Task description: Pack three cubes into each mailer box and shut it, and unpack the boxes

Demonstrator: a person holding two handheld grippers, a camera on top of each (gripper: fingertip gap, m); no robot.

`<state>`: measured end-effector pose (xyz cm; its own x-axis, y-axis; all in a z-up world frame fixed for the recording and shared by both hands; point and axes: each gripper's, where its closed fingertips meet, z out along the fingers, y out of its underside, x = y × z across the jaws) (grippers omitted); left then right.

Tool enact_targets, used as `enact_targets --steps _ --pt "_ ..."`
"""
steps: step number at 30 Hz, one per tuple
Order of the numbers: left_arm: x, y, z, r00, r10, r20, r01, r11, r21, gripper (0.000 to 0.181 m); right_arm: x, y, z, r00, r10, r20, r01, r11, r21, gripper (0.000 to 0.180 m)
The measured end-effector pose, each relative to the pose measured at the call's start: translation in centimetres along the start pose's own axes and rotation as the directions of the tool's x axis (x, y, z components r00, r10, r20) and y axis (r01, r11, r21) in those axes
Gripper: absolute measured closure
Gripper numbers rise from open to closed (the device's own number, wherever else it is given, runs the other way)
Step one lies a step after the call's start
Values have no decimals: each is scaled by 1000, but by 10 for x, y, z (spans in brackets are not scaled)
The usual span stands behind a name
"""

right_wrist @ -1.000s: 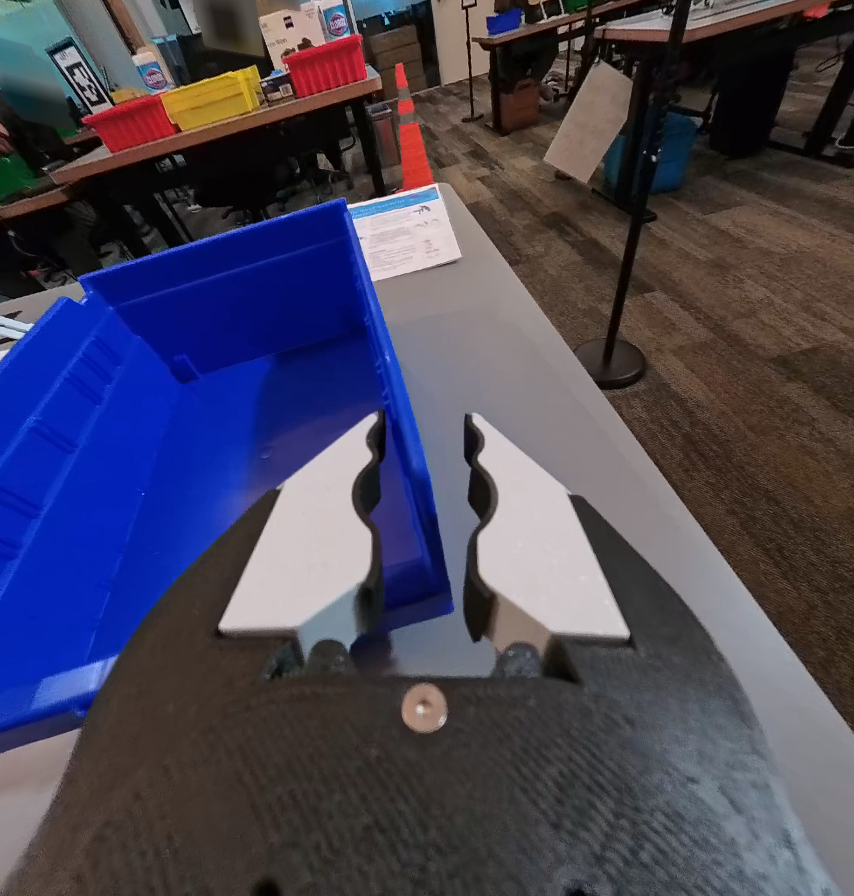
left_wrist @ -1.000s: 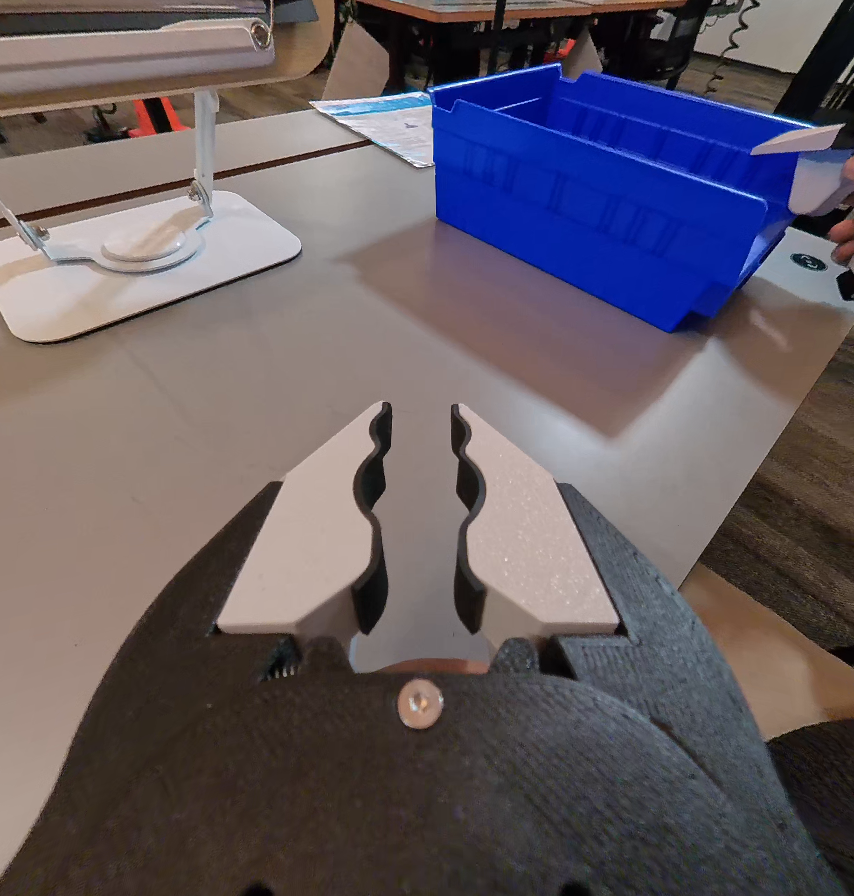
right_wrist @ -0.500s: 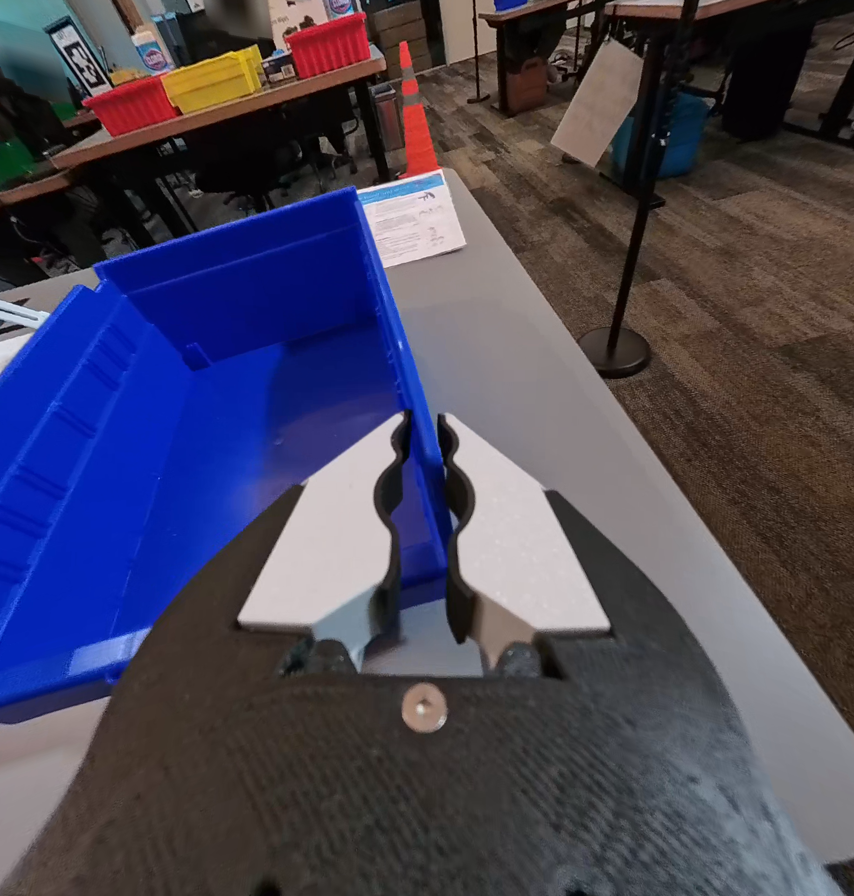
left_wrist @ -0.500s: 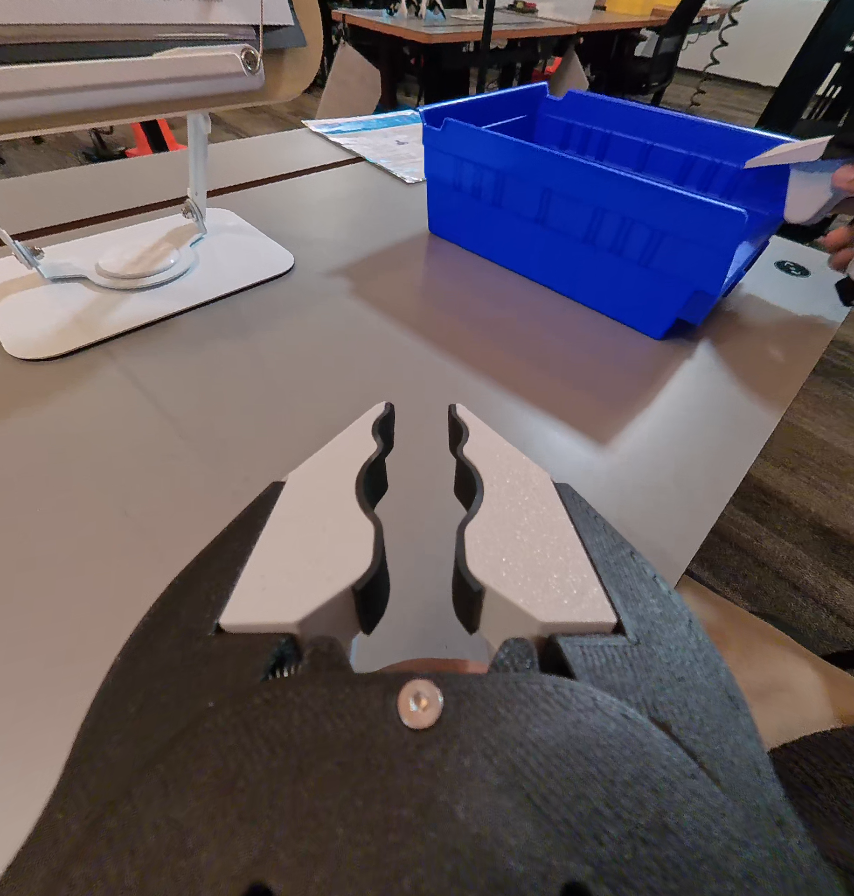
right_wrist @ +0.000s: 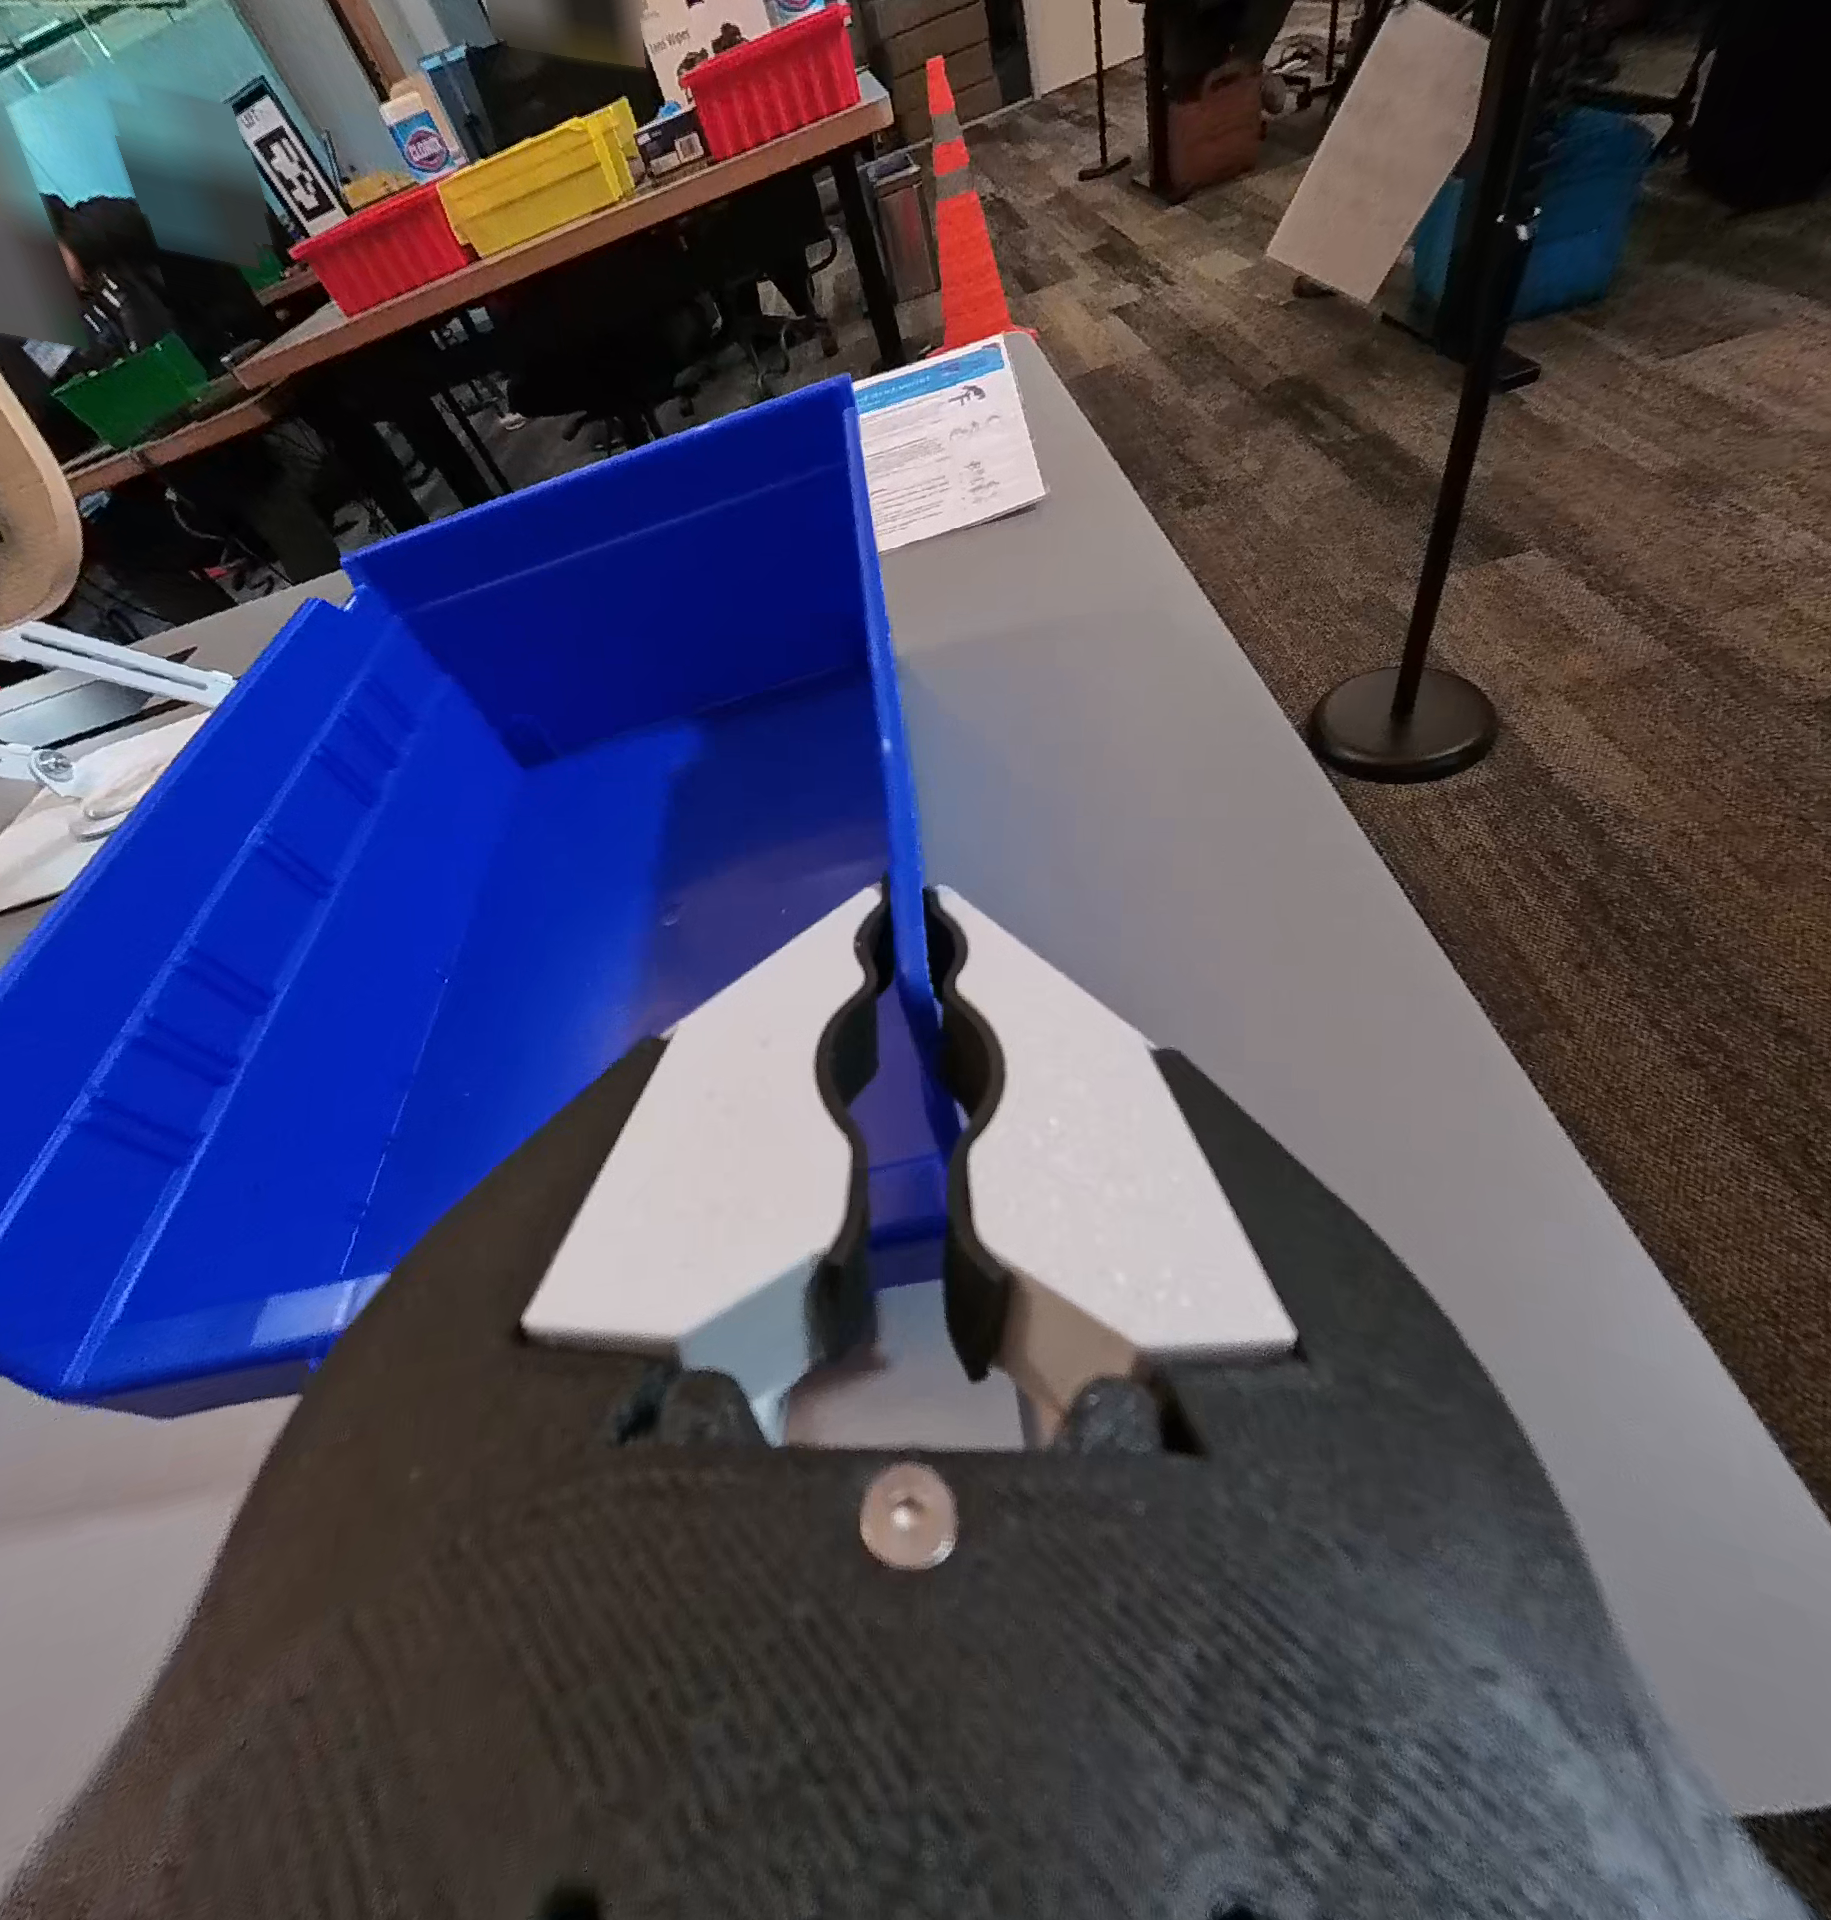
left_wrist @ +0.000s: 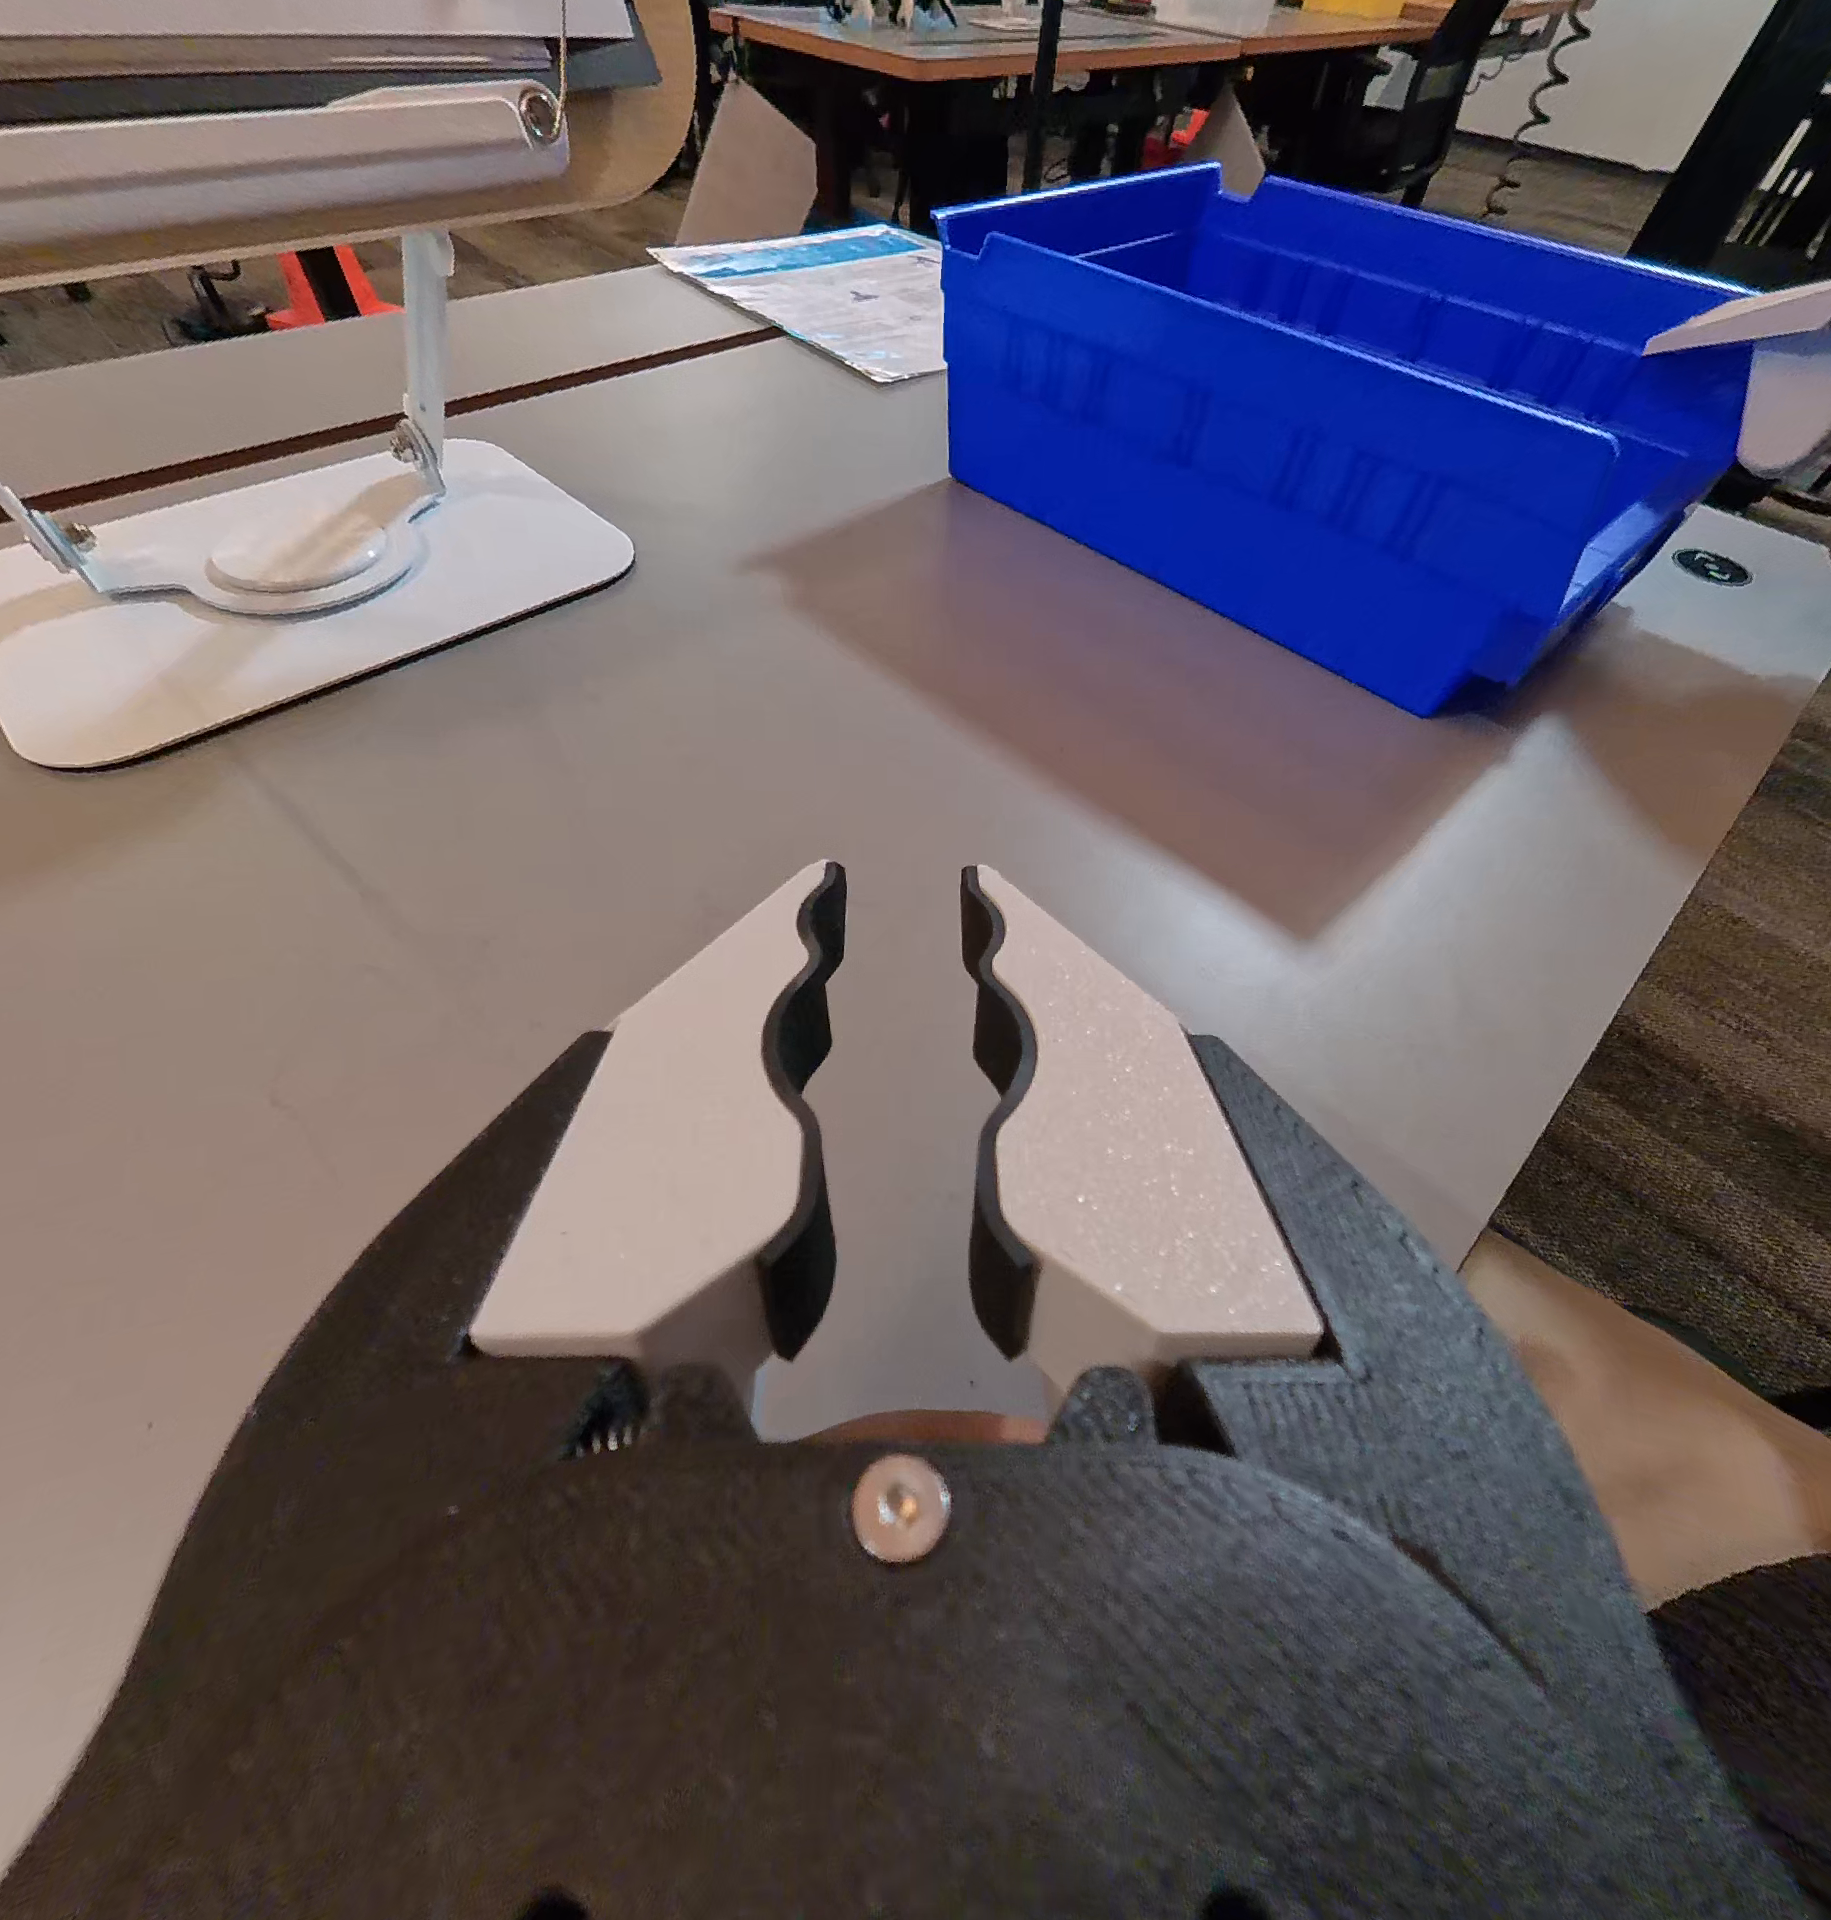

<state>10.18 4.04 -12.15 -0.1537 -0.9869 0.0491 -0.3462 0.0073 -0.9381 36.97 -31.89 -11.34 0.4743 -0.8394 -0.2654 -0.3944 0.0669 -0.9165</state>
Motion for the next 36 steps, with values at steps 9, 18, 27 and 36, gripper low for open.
enact_targets --steps 9,18,27,36 --pt "5 -1 4 1000 8 -24 -8 1000 -5 160 -4 0 -10 975 145 167 -144 989 -17 172" --pt "7 -2 7 999 -2 -45 1 1000 -6 160 8 3 -21 986 100 131 -99 995 -15 175" --pt "7 0 12 998 -38 -55 36 998 -43 153 -26 -67 -63 983 -182 -17 178 929 324 133" --pt "-83 -29 -48 966 20 258 -41 996 77 103 -303 -46 -67 764 -531 366 281 785 552 163"
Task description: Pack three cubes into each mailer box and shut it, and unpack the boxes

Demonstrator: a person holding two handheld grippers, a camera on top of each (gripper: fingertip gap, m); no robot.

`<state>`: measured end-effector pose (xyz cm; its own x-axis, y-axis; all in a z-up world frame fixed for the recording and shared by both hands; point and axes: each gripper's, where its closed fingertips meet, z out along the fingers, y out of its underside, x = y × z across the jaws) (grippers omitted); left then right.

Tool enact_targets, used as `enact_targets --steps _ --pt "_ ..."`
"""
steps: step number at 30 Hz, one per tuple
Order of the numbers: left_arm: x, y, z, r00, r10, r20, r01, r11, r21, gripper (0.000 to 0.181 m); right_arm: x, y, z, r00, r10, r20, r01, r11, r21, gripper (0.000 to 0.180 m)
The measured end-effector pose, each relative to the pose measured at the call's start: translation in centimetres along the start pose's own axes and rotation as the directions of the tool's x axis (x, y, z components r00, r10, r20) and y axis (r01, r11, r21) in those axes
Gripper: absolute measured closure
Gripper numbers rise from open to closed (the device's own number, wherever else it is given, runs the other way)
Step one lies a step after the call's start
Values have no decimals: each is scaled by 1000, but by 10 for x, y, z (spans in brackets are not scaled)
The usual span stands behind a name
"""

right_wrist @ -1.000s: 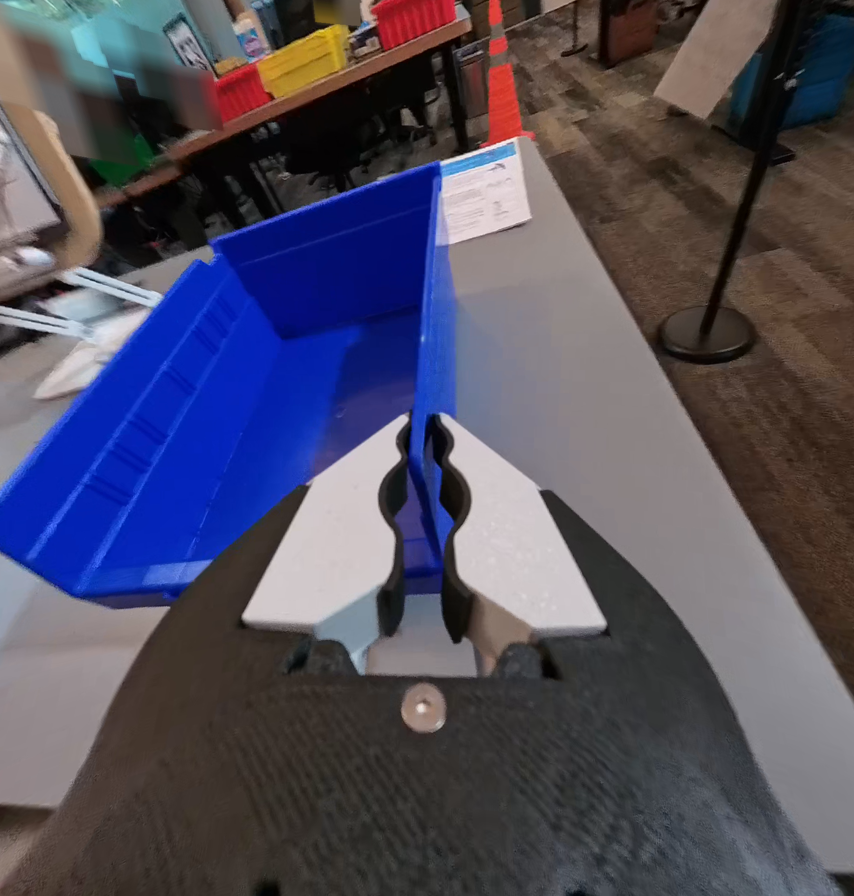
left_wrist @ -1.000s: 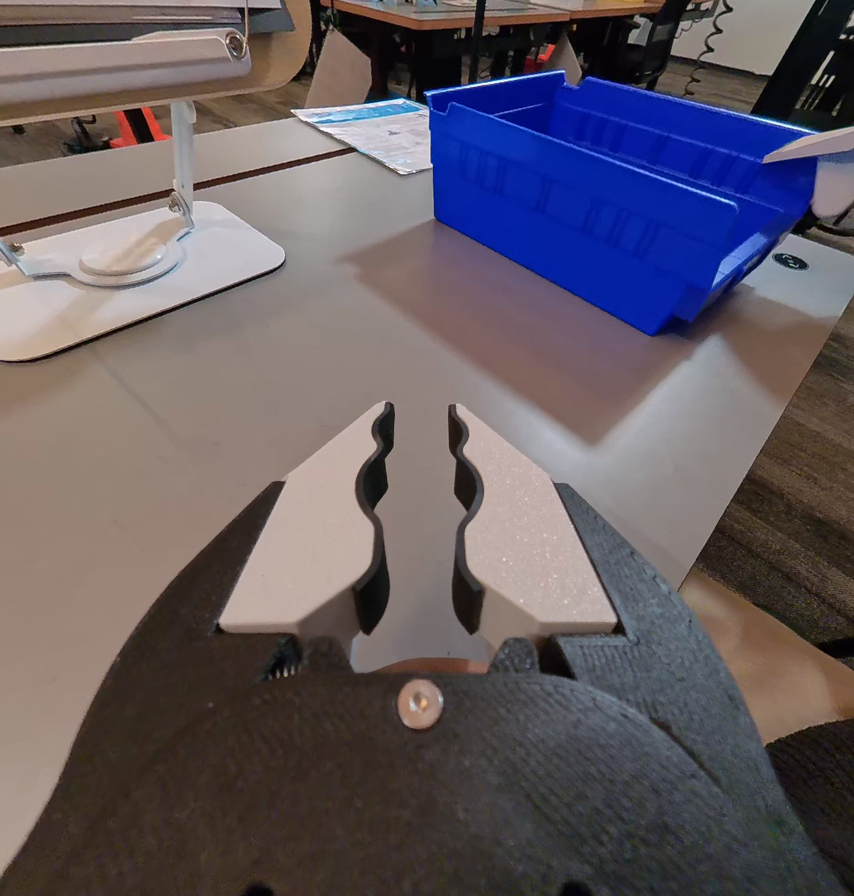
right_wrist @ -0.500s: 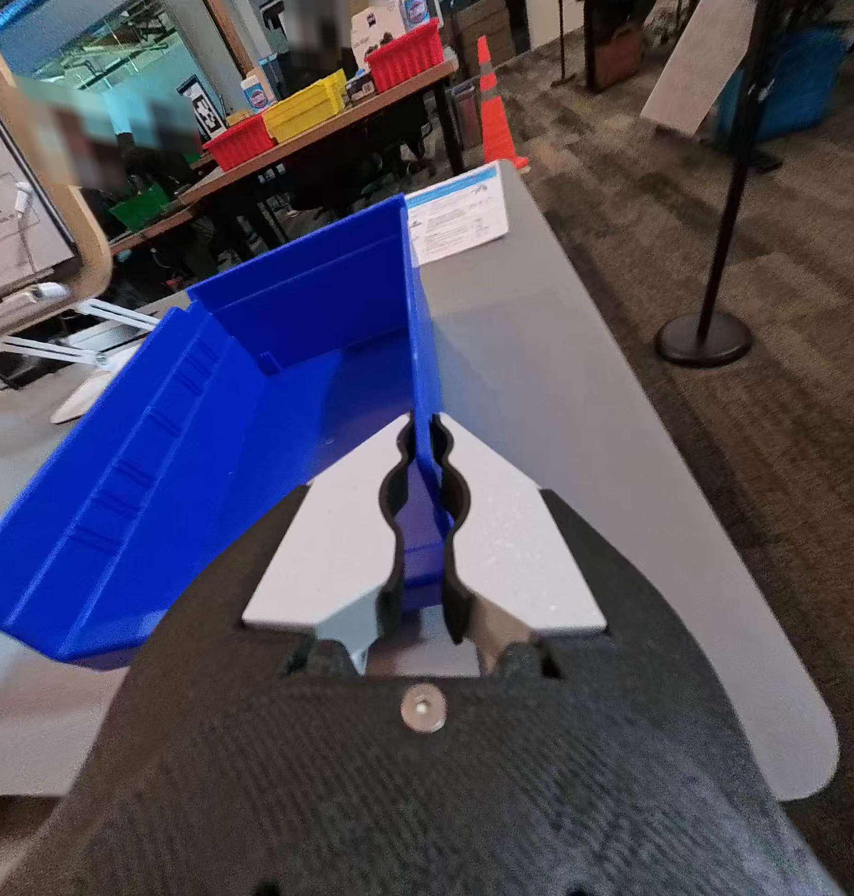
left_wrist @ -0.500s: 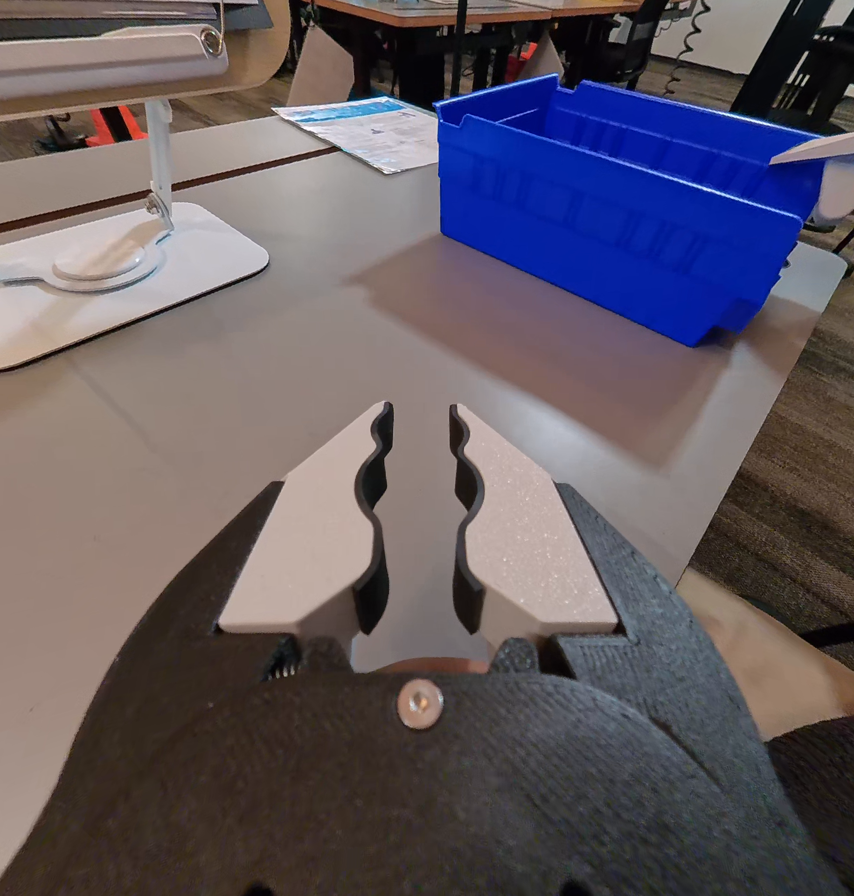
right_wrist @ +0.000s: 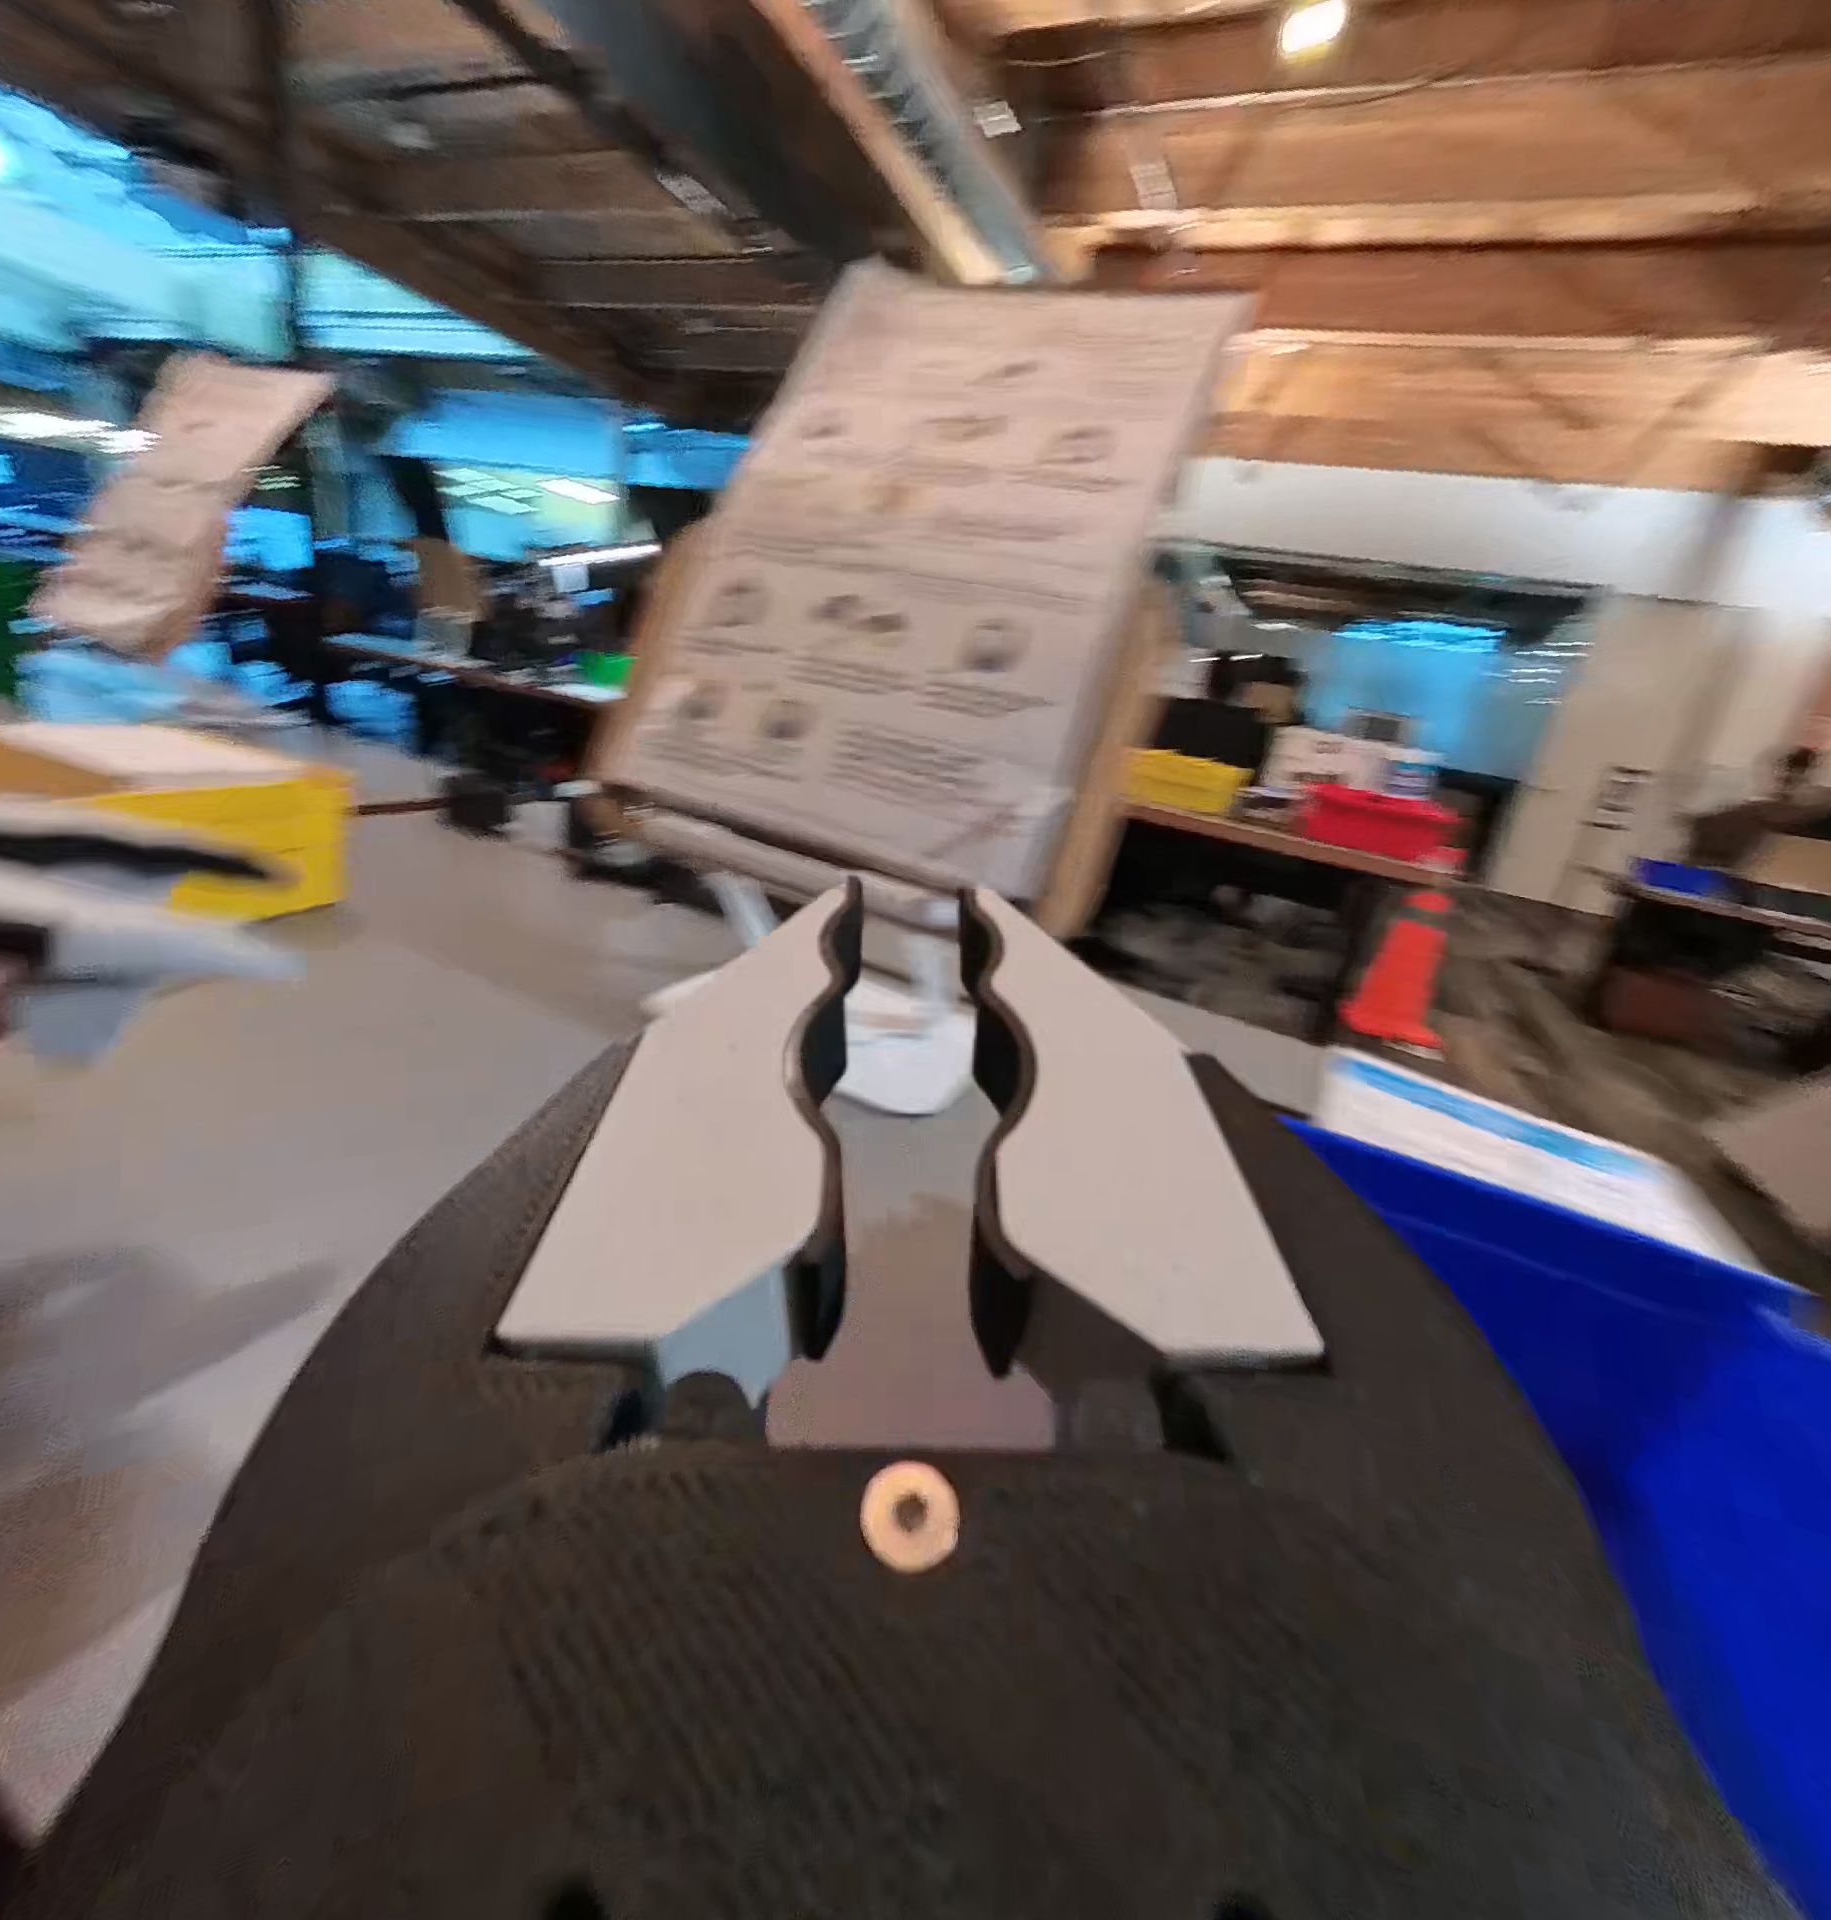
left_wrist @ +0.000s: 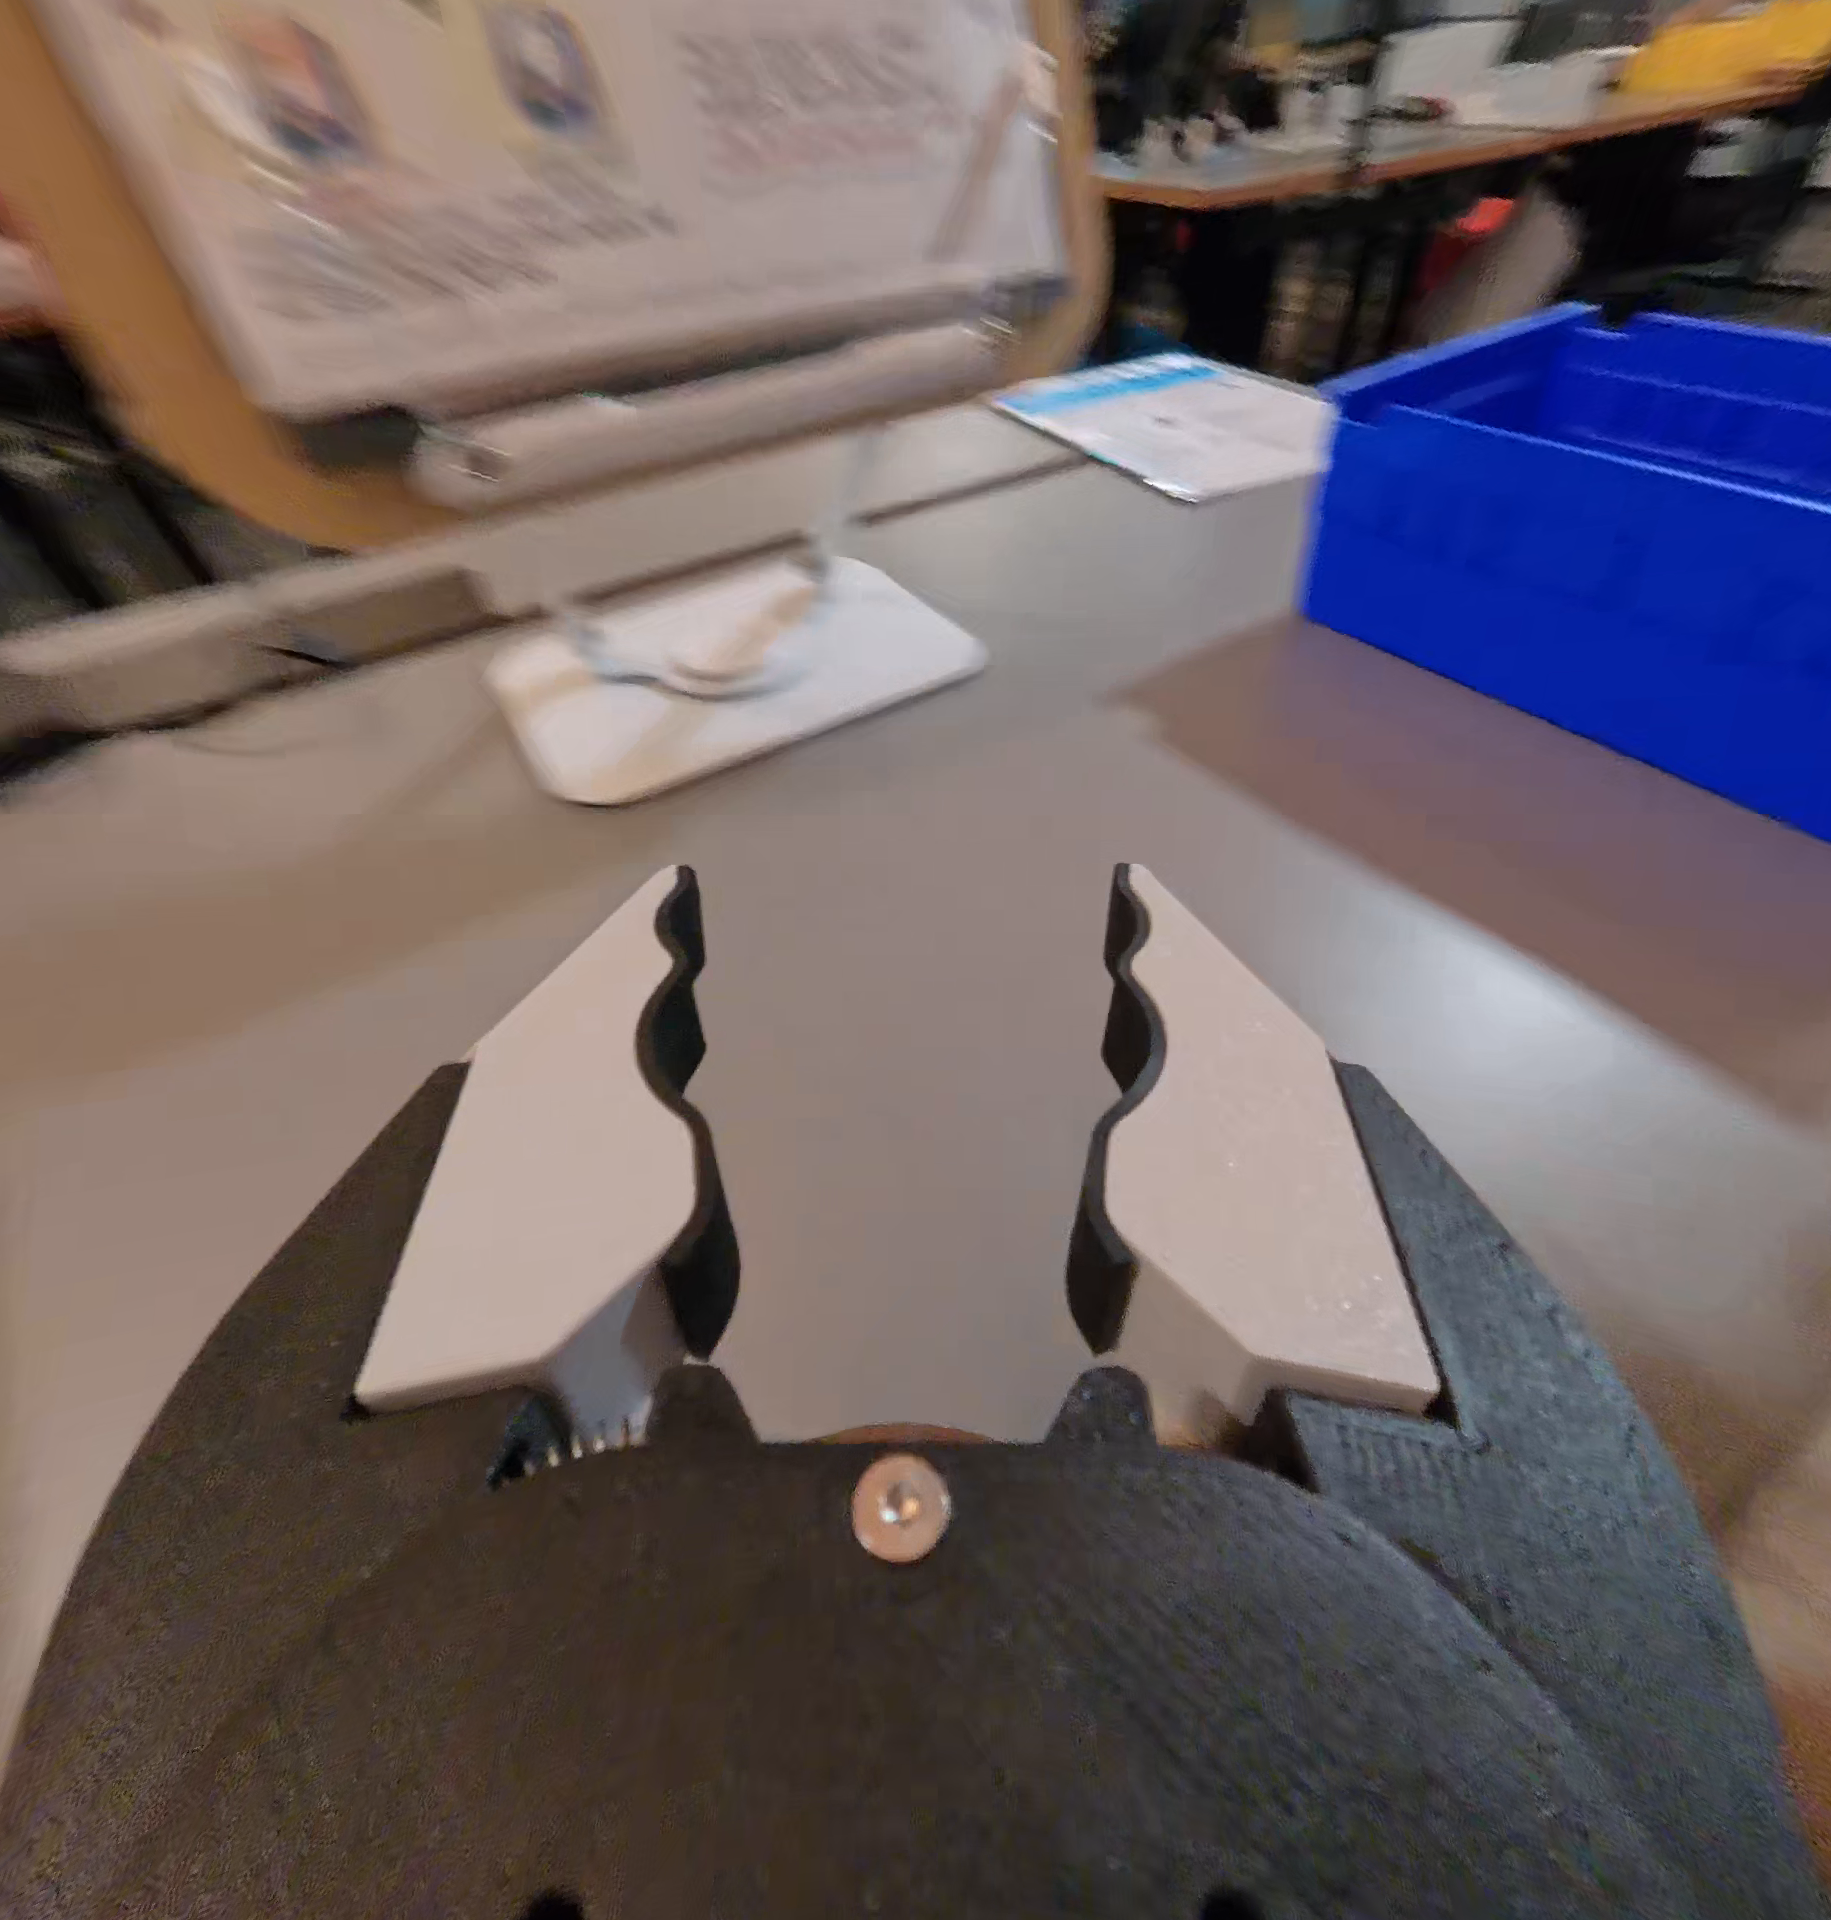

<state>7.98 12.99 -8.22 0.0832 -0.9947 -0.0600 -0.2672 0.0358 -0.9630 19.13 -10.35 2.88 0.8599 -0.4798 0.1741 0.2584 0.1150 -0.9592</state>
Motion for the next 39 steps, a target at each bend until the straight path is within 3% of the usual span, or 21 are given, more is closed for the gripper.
enact_targets --steps 2,4,7,10,12,13,20,26,29,31,34,36,39 --pt "-54 -11 -28 980 62 187 -69 997 26 100 -64 19 30 984 19 179 -11 999 -46 161" --pt "-115 -14 -65 906 125 405 -136 991 0 102 -116 40 48 950 34 311 0 994 -109 159" --pt "-194 12 -121 726 260 637 -176 965 -193 111 -173 74 60 872 131 472 -2 965 -264 150" --pt "-243 60 -158 599 356 717 -110 924 -367 119 -201 84 62 815 141 562 31 958 -286 150" --pt "-247 95 -161 653 372 660 -64 895 -441 151 -205 89 66 815 94 572 79 960 -270 153" --pt "-243 100 -159 687 340 642 -67 909 -410 168 -206 92 69 811 86 579 91 959 -269 154" --pt "-223 105 -179 820 2 572 170 954 -248 180 -216 100 78 754 226 616 -6 941 -337 154" --pt "-196 111 -205 828 37 559 135 955 -265 178 -219 110 82 737 248 629 0 930 -367 155" --pt "-195 100 -214 801 48 597 101 972 -214 127 -223 115 81 724 263 637 4 923 -386 154" --pt "-185 87 -216 834 23 552 95 978 -184 92 -224 117 80 724 263 638 12 920 -393 154" --pt "-175 51 -221 905 -17 424 72 991 -115 59 -223 118 77 727 262 635 13 919 -395 155" --pt "-171 32 -218 963 19 269 25 987 -158 47 -224 117 76 722 272 637 5 918 -397 155" --pt "-209 32 -212 968 219 124 -152 902 -404 40 -227 117 74 711 294 639 -10 912 -409 156"
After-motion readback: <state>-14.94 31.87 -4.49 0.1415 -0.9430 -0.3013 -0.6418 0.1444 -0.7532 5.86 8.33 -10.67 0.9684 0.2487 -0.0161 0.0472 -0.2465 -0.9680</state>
